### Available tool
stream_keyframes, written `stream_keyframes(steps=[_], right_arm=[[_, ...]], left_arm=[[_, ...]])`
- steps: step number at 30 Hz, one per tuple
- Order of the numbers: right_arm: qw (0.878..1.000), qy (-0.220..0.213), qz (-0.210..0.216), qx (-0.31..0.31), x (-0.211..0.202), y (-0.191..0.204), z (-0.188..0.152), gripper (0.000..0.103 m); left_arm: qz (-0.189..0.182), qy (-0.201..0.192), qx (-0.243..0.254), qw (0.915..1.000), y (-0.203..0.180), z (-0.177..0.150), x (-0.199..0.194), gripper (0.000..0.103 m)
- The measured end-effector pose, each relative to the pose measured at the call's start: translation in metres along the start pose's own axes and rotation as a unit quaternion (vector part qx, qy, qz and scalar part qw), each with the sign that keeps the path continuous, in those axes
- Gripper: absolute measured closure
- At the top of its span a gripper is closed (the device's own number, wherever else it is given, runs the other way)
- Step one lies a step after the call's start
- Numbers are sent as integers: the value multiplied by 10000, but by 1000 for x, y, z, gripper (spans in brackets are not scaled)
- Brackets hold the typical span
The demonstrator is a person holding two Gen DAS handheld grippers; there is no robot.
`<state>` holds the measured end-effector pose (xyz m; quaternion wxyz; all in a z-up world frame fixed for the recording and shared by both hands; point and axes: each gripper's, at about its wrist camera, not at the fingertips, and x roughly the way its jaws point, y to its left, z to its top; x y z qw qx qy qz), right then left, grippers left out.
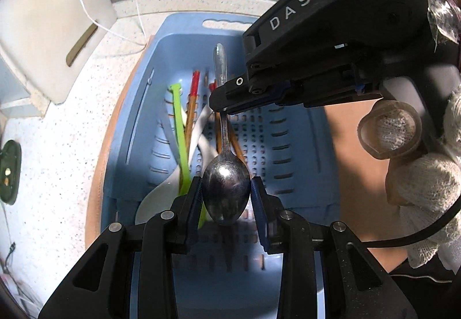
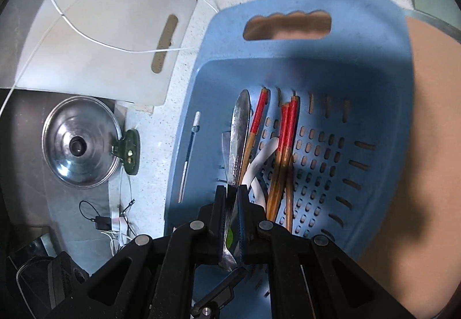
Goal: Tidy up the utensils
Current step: 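Carry the metal spoon over the blue basket and lower it in upright, then open both grippers to release the metal spoon into the basket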
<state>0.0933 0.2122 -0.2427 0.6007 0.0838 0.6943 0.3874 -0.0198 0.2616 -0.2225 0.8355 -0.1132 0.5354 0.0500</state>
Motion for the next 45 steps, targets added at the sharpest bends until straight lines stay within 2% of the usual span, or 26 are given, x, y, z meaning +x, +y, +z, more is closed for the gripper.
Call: stream_keyframes(steps=[14, 29, 34, 38, 42, 45], right_arm=[[9996, 177, -197, 8, 25, -4, 10, 94], [9995, 56, -279, -117, 11, -10, 9, 93], [9993, -77, -227, -287, -13, -9, 3, 93], [9983, -254, -149, -500, -47, -15, -8, 82], [9972, -513, -127, -536, -91, -34, -19, 70], [9959, -719, -229, -496, -129, -60, -30, 66]], left_arm=[[12, 188, -95, 9998, 13, 2, 21, 71], [11, 217, -175, 9996, 13, 5, 28, 71], [7, 104, -150, 9998, 8, 3, 17, 72], [-4, -72, -71, 9999, -3, 3, -2, 72], [-106, -254, 111, 9996, -27, 3, -21, 72], [-255, -299, 294, 9988, -53, 4, -26, 72]])
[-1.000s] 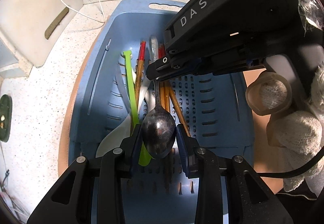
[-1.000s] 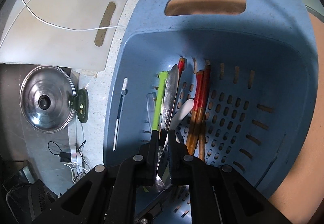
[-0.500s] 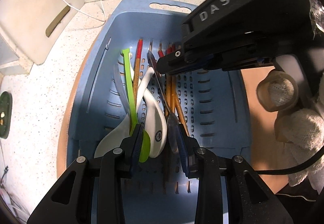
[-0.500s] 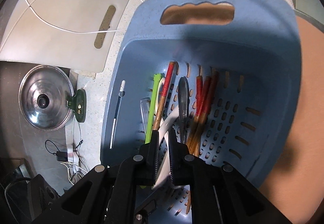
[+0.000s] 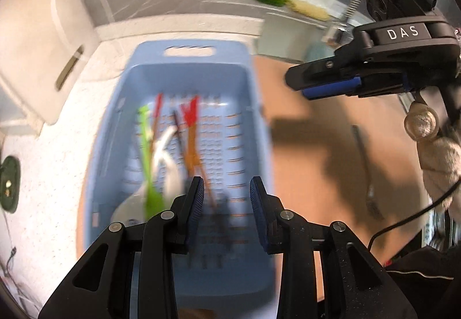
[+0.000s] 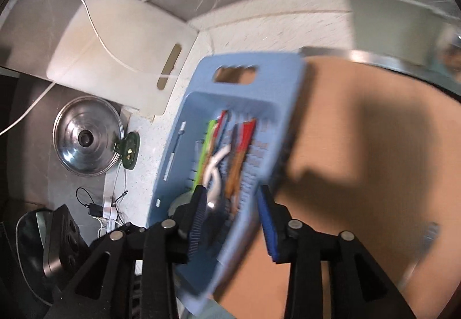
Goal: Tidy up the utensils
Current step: 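Open both grippers to release the metal spoon into the basket, then move both grippers back to the metal fork on the mat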
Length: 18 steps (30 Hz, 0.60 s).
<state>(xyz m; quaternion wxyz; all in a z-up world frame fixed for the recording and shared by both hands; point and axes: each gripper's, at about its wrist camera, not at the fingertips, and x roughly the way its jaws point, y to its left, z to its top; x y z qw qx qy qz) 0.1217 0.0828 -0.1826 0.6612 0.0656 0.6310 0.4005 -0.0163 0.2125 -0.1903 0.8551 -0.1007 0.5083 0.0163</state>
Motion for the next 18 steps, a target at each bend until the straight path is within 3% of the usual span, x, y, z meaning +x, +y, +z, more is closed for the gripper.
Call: stream_keyframes(steps=[9, 18], right_arm=[[9976, -141, -640, 238, -64, -81, -27, 63], [9940, 398, -849, 554, -53, -140, -48, 63]], left_arm=[[-653, 231, 542, 9961, -91, -5, 17, 71], [-1183, 771, 752, 9871, -172, -23, 58, 71]])
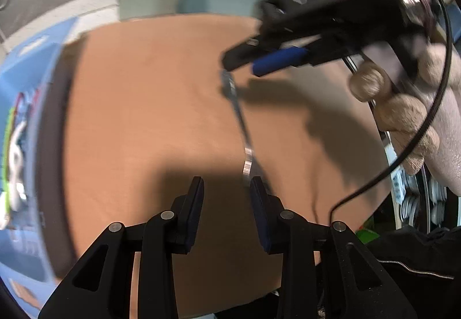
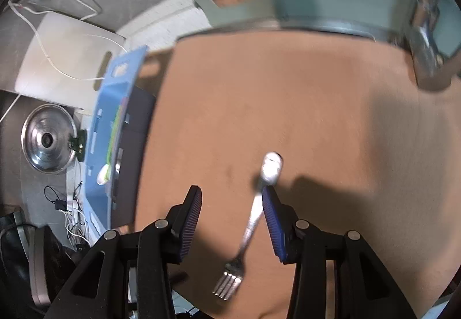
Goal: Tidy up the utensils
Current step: 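Move both grippers back to the metal fork on the mat, then close the left gripper on the fork tines while the right gripper grasps the fork handle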
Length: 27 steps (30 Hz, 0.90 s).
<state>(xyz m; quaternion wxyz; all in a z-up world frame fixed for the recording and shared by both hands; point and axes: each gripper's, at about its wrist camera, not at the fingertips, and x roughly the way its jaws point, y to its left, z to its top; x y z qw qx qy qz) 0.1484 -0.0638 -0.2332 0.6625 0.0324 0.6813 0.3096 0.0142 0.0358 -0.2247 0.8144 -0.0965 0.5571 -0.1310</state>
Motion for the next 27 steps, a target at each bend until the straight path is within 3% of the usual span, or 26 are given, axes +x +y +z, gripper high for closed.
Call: stream_keyframes(steps=[3, 5, 11, 18, 19, 21, 22, 27], right_arm=[[9999, 163, -39, 41, 10, -10, -3, 63], [9996, 251, -25, 81, 16, -14, -5, 63], [9994, 327, -99, 37, 28, -13, -8, 63], [9978, 185, -534, -355, 34, 4, -6, 65], [9969, 173, -635, -434, 35, 6, -7, 67], [9942, 116, -905, -577, 36, 8, -8, 82], [9935, 87, -958, -614, 35, 7, -7, 84], [9940, 21, -921, -594, 32, 6, -8, 86]], left_arm=[[-39, 143, -43, 9999, -14, -1, 12, 68], [-49, 205, -92, 9997, -19, -2, 17, 59], [83, 314, -98, 9994, -33, -8, 24, 55], [369, 234, -46, 9990, -37, -8, 34, 54], [389, 206, -29, 9990, -37, -9, 33, 54], [484, 164, 27, 9987, -37, -12, 32, 60], [566, 147, 63, 9983, -37, -14, 32, 67], [690, 107, 108, 9975, -37, -15, 30, 79]])
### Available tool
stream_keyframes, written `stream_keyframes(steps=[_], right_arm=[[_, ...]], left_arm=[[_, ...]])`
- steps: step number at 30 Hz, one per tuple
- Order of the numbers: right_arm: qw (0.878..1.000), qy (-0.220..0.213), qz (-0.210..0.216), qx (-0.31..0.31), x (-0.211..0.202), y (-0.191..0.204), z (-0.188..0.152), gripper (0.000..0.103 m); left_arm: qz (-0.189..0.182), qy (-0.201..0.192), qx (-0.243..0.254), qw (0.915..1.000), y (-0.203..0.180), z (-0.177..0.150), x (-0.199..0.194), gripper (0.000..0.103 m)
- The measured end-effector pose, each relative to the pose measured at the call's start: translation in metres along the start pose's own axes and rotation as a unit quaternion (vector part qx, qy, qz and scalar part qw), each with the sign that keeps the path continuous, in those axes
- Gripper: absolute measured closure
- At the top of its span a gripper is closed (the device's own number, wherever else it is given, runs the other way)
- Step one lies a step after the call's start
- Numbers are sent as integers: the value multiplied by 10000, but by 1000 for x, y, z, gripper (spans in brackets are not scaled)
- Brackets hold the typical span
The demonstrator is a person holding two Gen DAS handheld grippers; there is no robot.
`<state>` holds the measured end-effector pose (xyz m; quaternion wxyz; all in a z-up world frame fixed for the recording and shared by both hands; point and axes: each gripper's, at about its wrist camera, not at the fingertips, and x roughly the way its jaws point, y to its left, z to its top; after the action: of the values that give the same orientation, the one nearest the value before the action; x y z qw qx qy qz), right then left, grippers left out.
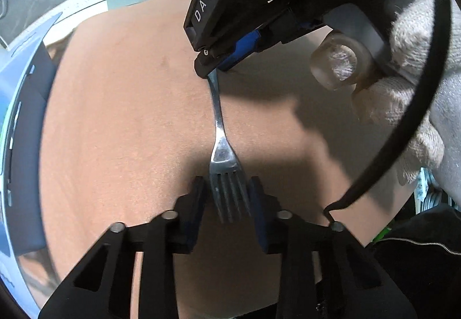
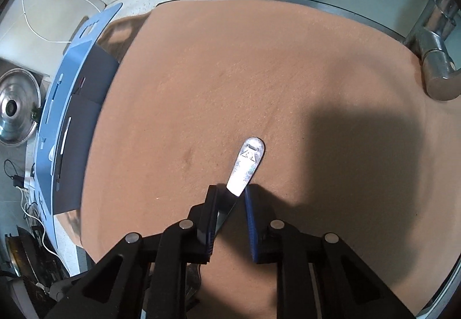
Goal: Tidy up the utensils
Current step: 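Close the left gripper on the fork tines while the right gripper grasps the fork handle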
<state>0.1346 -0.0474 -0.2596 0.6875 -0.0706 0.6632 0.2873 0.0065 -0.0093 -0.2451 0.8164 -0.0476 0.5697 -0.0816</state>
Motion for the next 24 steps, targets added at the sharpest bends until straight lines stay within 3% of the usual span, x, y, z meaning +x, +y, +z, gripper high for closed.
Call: stream_keyframes(steps=[3, 8, 14, 18, 22, 24], right_arm=[[9996, 18, 199, 175, -1, -4, 1, 90], [9900, 157, 990, 996, -1, -35, 2, 103], [9821, 130, 1358, 1296, 0, -41, -3, 103], [9755, 223, 1830, 1204, -1, -34, -13, 99], [9732, 269, 1890, 1283, 5, -25, -16, 96], [9730, 357, 1827, 1361, 8, -25, -20, 88]], left_arm=[[-41, 4, -97, 9999, 3, -3, -2, 80], [-15, -33, -215, 9998, 13, -4, -10, 81], [30, -29, -244, 9997, 22, -6, -16, 81], [-207, -4, -434, 9988, 38, 0, -15, 81], [-282, -1, -627, 9976, 44, 5, -12, 81], [-391, -5, -711, 9967, 51, 5, -12, 81]])
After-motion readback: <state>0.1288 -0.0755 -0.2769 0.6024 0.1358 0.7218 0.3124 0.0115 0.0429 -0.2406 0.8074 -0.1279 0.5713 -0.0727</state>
